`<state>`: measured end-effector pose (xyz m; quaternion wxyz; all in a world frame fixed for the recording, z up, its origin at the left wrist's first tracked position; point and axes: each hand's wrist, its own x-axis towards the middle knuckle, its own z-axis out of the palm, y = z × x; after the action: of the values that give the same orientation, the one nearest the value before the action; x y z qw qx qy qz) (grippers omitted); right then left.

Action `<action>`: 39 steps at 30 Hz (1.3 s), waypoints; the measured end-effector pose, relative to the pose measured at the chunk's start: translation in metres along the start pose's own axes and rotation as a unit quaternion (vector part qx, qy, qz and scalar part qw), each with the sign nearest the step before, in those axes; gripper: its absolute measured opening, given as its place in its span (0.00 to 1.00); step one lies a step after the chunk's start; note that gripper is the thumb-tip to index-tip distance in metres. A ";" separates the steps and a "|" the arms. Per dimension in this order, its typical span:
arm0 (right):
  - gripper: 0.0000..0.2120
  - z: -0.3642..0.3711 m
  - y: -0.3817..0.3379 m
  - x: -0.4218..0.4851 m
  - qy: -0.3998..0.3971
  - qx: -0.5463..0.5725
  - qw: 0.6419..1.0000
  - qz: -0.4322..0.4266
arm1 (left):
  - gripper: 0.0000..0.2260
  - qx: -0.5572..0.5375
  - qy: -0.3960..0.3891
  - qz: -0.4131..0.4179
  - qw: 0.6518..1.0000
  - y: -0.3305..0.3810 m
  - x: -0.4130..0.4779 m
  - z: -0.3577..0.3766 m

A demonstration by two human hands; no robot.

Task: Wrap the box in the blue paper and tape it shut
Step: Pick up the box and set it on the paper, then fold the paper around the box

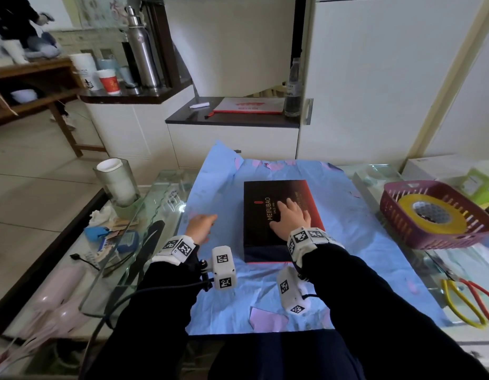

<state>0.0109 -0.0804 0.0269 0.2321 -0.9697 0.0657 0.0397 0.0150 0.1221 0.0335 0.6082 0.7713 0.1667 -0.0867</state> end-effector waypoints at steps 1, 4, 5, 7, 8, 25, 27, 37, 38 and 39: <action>0.30 0.003 -0.003 -0.002 -0.008 -0.004 1.000 -0.010 | 0.09 0.008 0.014 0.011 1.000 0.000 -0.001 0.000; 0.30 0.011 -0.008 -0.007 -0.030 -0.009 0.999 -0.030 | 0.06 0.014 0.053 0.036 0.998 -0.004 0.002 -0.005; 0.30 0.014 -0.009 -0.008 -0.038 -0.009 0.999 -0.034 | 0.06 0.021 0.070 0.041 0.997 -0.009 0.008 -0.007; 0.30 0.019 -0.009 -0.012 -0.054 -0.009 0.998 -0.036 | 0.21 0.035 0.087 0.038 0.995 -0.023 0.028 -0.012; 0.30 0.021 -0.009 -0.014 -0.060 -0.008 0.998 -0.035 | 0.29 0.030 0.086 0.025 0.996 -0.044 0.056 -0.015; 0.23 0.030 -0.036 -0.040 -0.113 0.077 0.987 -0.081 | 0.06 0.060 -0.013 -0.098 0.993 -0.050 0.012 -0.020; 0.22 0.033 -0.041 -0.045 -0.122 0.095 0.985 -0.071 | 0.12 0.054 -0.036 -0.084 0.994 -0.046 0.001 -0.022; 0.24 0.030 -0.064 -0.057 -0.113 0.209 0.971 -0.032 | 0.08 -0.034 -0.140 0.001 0.990 -0.019 -0.045 -0.013; 0.25 0.029 -0.064 -0.058 -0.109 0.220 0.969 -0.030 | 0.09 -0.033 -0.146 0.006 0.989 -0.018 -0.048 -0.012; 0.26 0.030 -0.064 -0.057 -0.107 0.235 0.966 -0.027 | 0.09 -0.029 -0.151 0.012 0.988 -0.018 -0.050 -0.010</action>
<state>-0.0379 -0.0041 0.0354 0.4603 -0.8794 0.0217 0.1201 -0.0381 0.1277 0.0366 0.6493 0.7335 0.0658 -0.1898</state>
